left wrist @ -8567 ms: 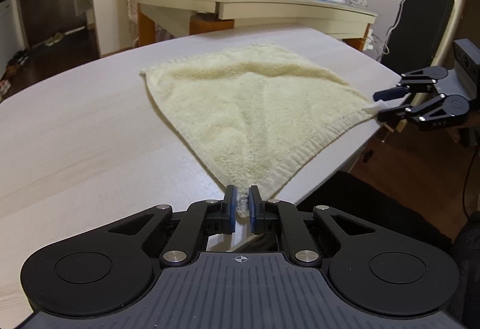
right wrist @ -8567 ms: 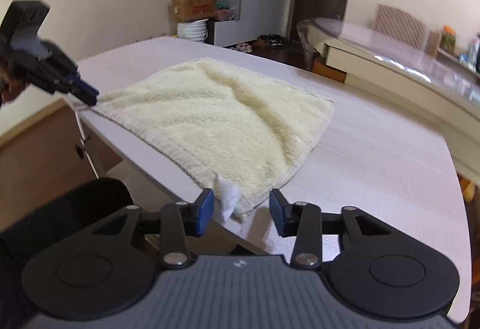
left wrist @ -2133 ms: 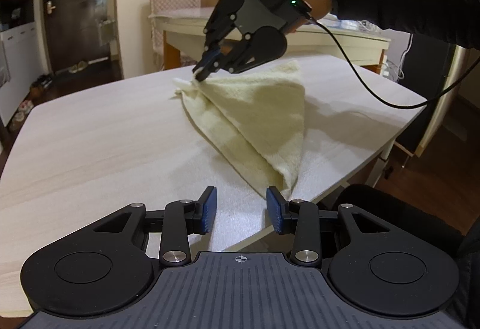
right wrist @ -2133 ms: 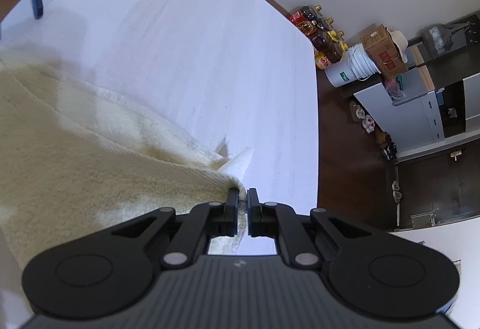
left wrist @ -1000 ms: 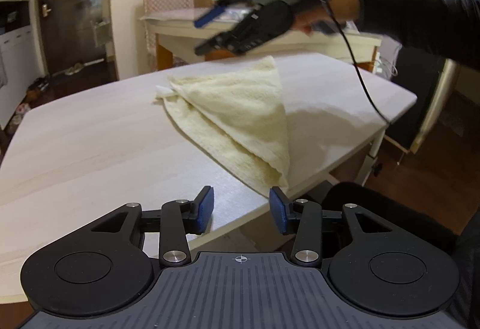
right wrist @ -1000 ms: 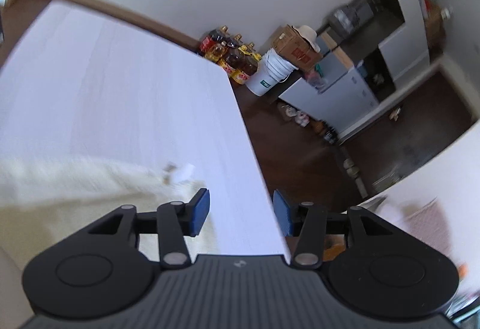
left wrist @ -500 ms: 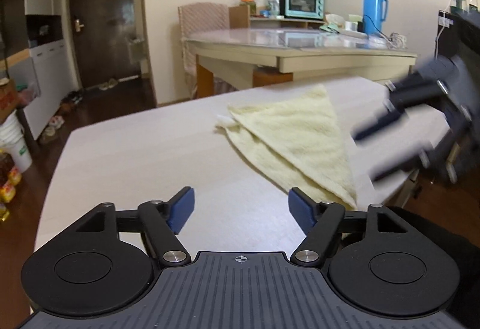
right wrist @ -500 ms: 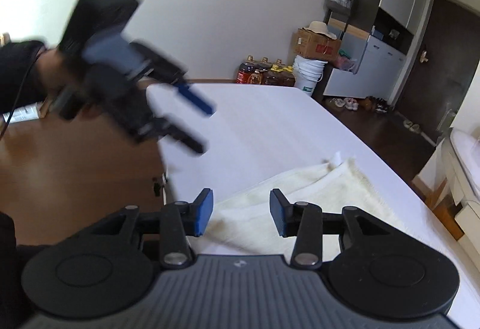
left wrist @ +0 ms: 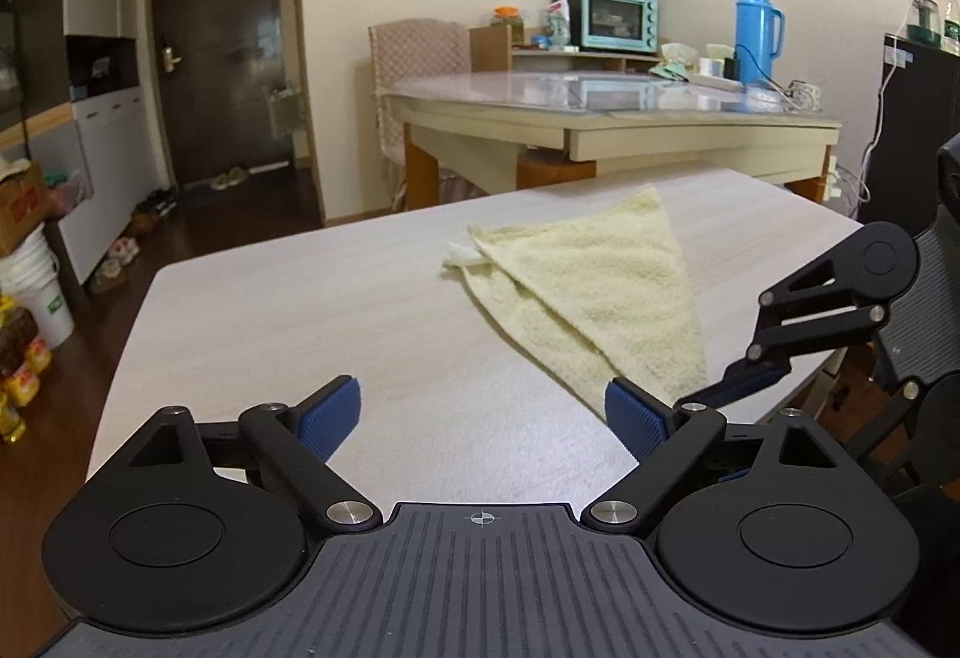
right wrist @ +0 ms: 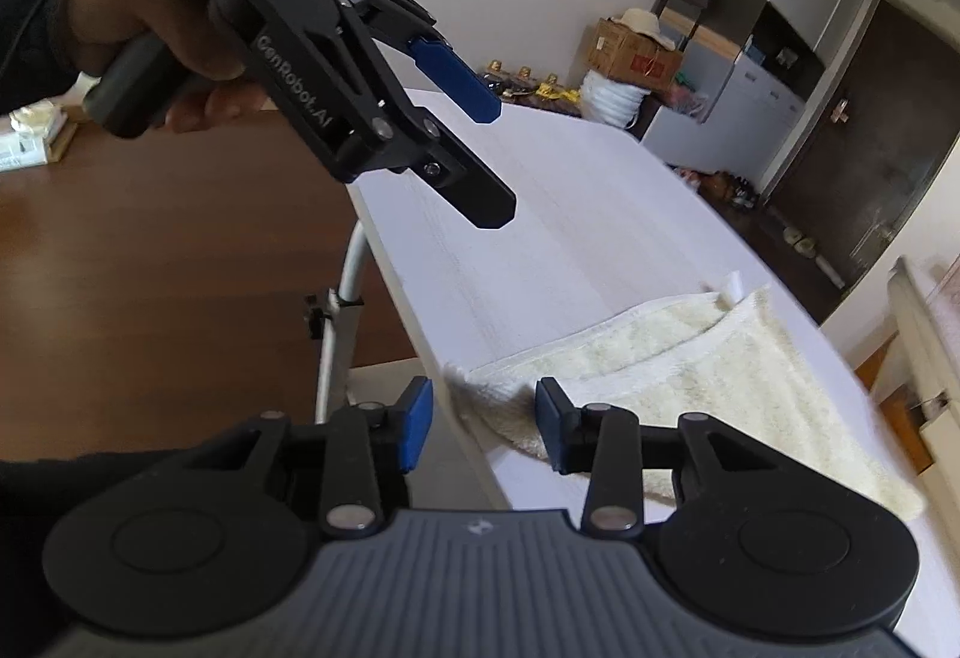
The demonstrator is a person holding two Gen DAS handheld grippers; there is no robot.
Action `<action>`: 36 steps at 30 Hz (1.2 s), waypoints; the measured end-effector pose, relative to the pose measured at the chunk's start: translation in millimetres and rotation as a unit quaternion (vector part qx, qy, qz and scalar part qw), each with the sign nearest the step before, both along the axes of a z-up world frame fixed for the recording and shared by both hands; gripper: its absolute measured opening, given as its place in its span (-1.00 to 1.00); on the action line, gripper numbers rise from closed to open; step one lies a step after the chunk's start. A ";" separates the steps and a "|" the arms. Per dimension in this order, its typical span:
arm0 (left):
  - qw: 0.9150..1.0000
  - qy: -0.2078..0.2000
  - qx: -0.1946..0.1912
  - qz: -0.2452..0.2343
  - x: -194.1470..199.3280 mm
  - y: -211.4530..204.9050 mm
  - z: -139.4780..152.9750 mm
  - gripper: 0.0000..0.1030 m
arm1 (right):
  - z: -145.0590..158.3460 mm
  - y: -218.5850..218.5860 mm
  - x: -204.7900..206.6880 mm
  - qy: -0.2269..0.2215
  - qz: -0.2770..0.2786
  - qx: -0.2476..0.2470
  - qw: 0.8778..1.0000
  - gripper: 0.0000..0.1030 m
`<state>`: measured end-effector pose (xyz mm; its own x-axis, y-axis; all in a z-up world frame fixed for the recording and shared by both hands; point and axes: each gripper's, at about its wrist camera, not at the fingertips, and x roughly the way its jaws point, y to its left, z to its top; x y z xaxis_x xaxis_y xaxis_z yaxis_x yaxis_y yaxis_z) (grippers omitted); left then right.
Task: Fold towel
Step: 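Release the corner with the right gripper and withdraw both grippers, then grasp the tagged tip of the towel triangle with the right gripper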
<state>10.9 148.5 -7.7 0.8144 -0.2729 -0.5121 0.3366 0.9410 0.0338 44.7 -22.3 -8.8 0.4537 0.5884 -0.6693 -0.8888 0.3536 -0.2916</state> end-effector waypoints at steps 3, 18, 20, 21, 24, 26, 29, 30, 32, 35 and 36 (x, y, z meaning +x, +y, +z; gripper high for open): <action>1.000 0.002 0.001 0.000 -1.9 1.5 -0.6 0.80 | -1.1 -5.7 -2.2 -0.001 0.000 0.003 1.000 -0.48; 0.998 0.012 0.019 -0.061 65.4 -12.8 6.9 0.80 | 27.2 -67.4 -51.7 0.046 0.090 0.044 0.994 -0.86; 0.997 0.020 0.025 -0.072 86.2 -15.9 3.8 0.80 | 30.0 -73.2 -56.3 0.051 0.091 0.055 0.993 -0.86; 0.996 0.024 0.032 -0.077 95.5 -18.1 1.7 0.80 | 31.2 -76.0 -58.4 0.054 0.091 0.061 0.993 -0.86; 0.994 0.037 0.052 -0.085 113.2 -22.0 -5.7 0.80 | 32.0 -80.3 -59.4 0.059 0.092 0.071 0.991 -0.86; 0.993 0.049 0.066 -0.087 122.0 -23.0 -11.8 0.78 | 31.7 -82.2 -59.1 0.061 0.096 0.078 0.990 -0.86; 0.991 0.061 0.082 -0.086 129.3 -22.4 -18.5 0.78 | 33.2 -84.7 -58.8 0.060 0.098 0.087 0.990 -0.86; 0.991 0.063 0.086 -0.086 131.0 -21.3 -20.1 0.78 | 33.8 -85.6 -58.7 0.060 0.099 0.090 0.989 -0.86; 0.990 0.074 0.086 -0.085 135.3 -16.9 -23.1 0.79 | 36.2 -89.4 -57.6 0.062 0.100 0.103 0.988 -0.86; 0.989 0.091 0.080 -0.086 144.5 -11.2 -25.1 0.82 | 43.3 -93.2 -50.3 0.064 0.094 0.124 0.986 -0.87; 0.988 0.095 0.079 -0.089 146.5 -10.7 -25.0 0.83 | 46.0 -95.5 -48.7 0.065 0.091 0.132 0.985 -0.87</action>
<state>157.5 137.7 -32.6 0.6460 -0.3076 -0.6986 0.5108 0.8543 0.0962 -4.0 -117.9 37.2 0.2449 0.8135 -0.5275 -0.9683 0.2325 -0.0911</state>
